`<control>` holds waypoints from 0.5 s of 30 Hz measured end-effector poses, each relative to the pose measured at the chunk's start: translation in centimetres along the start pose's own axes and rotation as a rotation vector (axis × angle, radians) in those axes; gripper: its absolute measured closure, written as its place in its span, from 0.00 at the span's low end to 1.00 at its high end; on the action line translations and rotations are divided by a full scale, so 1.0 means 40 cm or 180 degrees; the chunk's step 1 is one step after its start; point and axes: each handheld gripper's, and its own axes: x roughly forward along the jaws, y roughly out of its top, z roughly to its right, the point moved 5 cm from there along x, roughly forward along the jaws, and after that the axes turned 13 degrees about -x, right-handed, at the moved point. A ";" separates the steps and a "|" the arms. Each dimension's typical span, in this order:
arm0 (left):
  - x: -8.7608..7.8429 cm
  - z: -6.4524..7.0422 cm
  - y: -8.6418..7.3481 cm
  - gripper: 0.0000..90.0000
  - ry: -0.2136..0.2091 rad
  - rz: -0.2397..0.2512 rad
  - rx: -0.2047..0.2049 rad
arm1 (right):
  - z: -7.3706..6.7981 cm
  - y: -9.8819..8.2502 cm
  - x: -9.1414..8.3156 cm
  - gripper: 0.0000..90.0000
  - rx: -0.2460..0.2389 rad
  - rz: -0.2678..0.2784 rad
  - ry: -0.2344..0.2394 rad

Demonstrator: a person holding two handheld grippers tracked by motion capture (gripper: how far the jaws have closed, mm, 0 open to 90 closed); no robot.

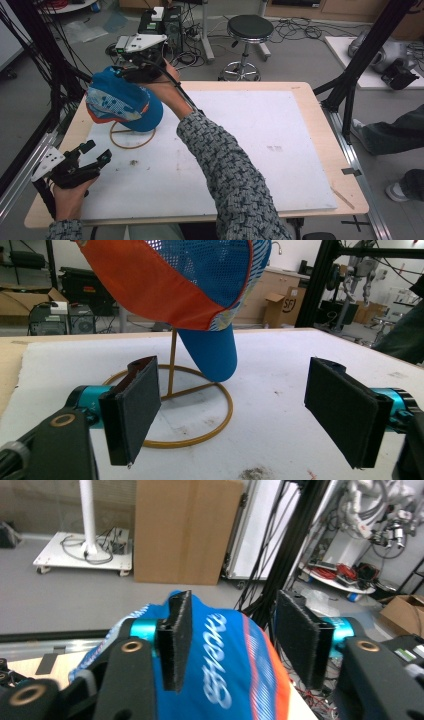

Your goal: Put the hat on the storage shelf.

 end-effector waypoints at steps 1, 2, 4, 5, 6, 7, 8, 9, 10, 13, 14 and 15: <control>0.000 0.000 0.000 0.25 0.0003 -0.0007 0.0011 | 0.007 -0.004 -0.015 0.51 0.0021 0.0002 -0.0047; 0.000 0.000 0.000 0.25 0.0005 -0.0008 0.0010 | 0.015 -0.009 -0.031 0.50 0.0031 -0.0004 -0.0106; -0.001 -0.001 0.000 0.25 0.0011 -0.0013 0.0011 | 0.031 -0.021 -0.064 0.48 0.0048 0.0001 -0.0187; -0.001 -0.001 0.001 0.25 0.0014 -0.0001 0.0007 | 0.031 -0.021 -0.064 0.48 0.0048 0.0001 -0.0187; -0.002 -0.002 0.001 0.25 0.0018 -0.0001 0.0007 | 0.046 -0.034 -0.101 0.45 0.0073 -0.0015 -0.0286; -0.003 -0.003 0.001 0.25 0.0022 -0.0003 0.0009 | 0.054 -0.040 -0.119 0.45 0.0087 -0.0009 -0.0315; -0.003 -0.002 0.001 0.25 0.0024 -0.0005 0.0009 | 0.061 -0.047 -0.138 0.44 0.0109 -0.0013 -0.0373; -0.003 -0.002 0.001 0.25 0.0022 -0.0005 0.0008 | 0.068 -0.054 -0.158 0.44 0.0124 -0.0011 -0.0413; -0.003 -0.002 0.001 0.25 0.0022 -0.0005 0.0008 | 0.074 -0.061 -0.177 0.44 0.0154 -0.0007 -0.0447; -0.001 0.001 0.000 0.25 0.0020 -0.0015 0.0016 | 0.086 -0.079 -0.212 0.43 0.0165 -0.0054 -0.0524; -0.001 0.001 -0.001 0.25 0.0022 -0.0018 0.0014 | 0.095 -0.097 -0.249 0.42 0.0189 -0.0076 -0.0590; 0.000 0.002 -0.001 0.25 0.0021 -0.0029 0.0031 | 0.100 -0.107 -0.268 0.41 0.0205 -0.0078 -0.0629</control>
